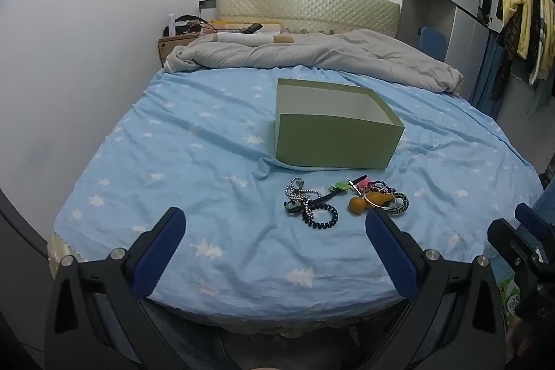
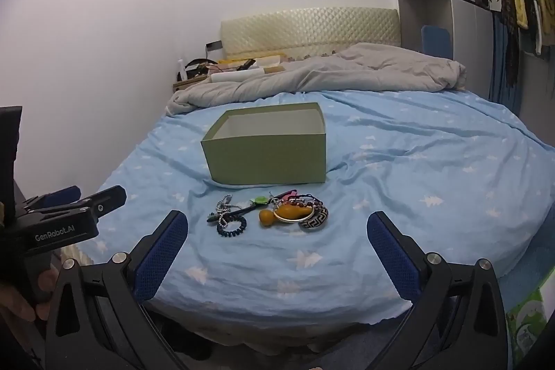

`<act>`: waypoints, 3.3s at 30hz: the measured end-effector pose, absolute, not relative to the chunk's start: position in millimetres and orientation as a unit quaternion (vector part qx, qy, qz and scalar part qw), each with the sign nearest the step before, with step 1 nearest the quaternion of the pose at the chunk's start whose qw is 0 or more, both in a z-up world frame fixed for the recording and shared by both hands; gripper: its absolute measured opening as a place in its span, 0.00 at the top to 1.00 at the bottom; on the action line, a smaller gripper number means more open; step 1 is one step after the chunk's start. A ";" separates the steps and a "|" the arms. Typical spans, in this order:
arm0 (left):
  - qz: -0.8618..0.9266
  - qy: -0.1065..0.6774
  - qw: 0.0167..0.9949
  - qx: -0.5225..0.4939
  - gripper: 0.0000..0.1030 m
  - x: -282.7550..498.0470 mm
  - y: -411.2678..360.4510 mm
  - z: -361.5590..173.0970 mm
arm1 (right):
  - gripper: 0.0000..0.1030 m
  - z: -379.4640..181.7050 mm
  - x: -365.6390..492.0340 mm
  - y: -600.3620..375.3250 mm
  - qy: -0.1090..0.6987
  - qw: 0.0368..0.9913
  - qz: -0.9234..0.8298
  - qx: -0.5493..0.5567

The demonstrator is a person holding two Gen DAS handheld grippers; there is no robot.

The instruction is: Organize jewelry

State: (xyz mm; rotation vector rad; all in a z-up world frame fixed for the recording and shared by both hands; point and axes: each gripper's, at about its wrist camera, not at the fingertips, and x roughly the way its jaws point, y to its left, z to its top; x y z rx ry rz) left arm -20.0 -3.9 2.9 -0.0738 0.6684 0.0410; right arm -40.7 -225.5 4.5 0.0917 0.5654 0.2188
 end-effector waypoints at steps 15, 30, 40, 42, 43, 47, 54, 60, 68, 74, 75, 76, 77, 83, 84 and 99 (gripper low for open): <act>0.013 0.354 0.935 -0.036 0.00 8.9 -11.6 -17.2 | 0.00 -19.2 -10.5 -226.7 0.296 0.947 0.117 0.049; -0.010 0.388 0.920 -0.047 0.00 65.5 -15.6 -33.2 | 0.00 -23.9 34.8 -228.3 0.335 0.934 0.107 0.063; 0.002 0.360 0.931 -0.053 0.00 39.8 -10.2 -29.5 | 0.00 -32.4 16.5 -229.3 0.315 0.940 0.116 0.066; 0.002 0.356 0.933 -0.052 0.00 34.3 -8.1 -25.7 | 0.00 -28.4 10.1 -228.2 0.309 0.942 0.117 0.060; 0.002 0.354 0.934 -0.053 0.00 32.0 -7.1 -24.2 | 0.00 -25.9 6.9 -228.1 0.307 0.943 0.116 0.057; 0.007 0.346 0.937 -0.051 0.00 22.7 -5.9 -16.8 | 0.00 -17.0 -3.0 -228.9 0.300 0.946 0.115 0.053; -0.011 0.342 0.938 -0.049 0.00 11.4 -5.4 -15.8 | 0.04 -12.1 -20.2 -230.0 0.301 0.944 0.119 0.059; -0.036 0.352 0.934 -0.055 0.00 5.0 -5.3 -26.1 | 0.22 -16.5 -33.2 -231.2 0.302 0.943 0.123 0.062; -0.058 0.366 0.925 -0.082 0.07 18.3 -3.6 -40.8 | 0.25 -27.1 -29.0 -226.4 0.297 0.944 0.133 0.052; -0.071 0.384 0.915 -0.096 0.17 43.6 -4.1 -57.8 | 0.25 -46.5 -0.2 -227.1 0.309 0.941 0.130 0.052; -0.074 0.388 0.914 -0.098 0.20 47.6 -4.0 -61.1 | 0.25 -50.7 5.1 -227.4 0.311 0.940 0.128 0.053; -0.077 0.392 0.912 -0.100 0.22 53.4 -4.2 -65.8 | 0.25 -54.7 9.2 -227.6 0.313 0.940 0.127 0.054; -0.077 0.394 0.910 -0.101 0.23 57.5 -4.3 -68.9 | 0.25 -58.3 12.8 -227.8 0.316 0.939 0.126 0.054; -0.087 0.417 0.899 -0.100 0.35 89.0 -3.2 -95.0 | 0.36 -81.5 42.8 -236.6 0.337 0.933 0.109 0.068; -0.089 0.420 0.897 -0.102 0.36 93.1 -2.0 -97.6 | 0.45 -84.5 47.2 -237.5 0.342 0.931 0.107 0.068; -0.083 0.462 0.879 -0.084 0.61 164.8 -2.0 -140.1 | 0.78 -119.3 115.5 -249.7 0.394 0.912 0.083 0.085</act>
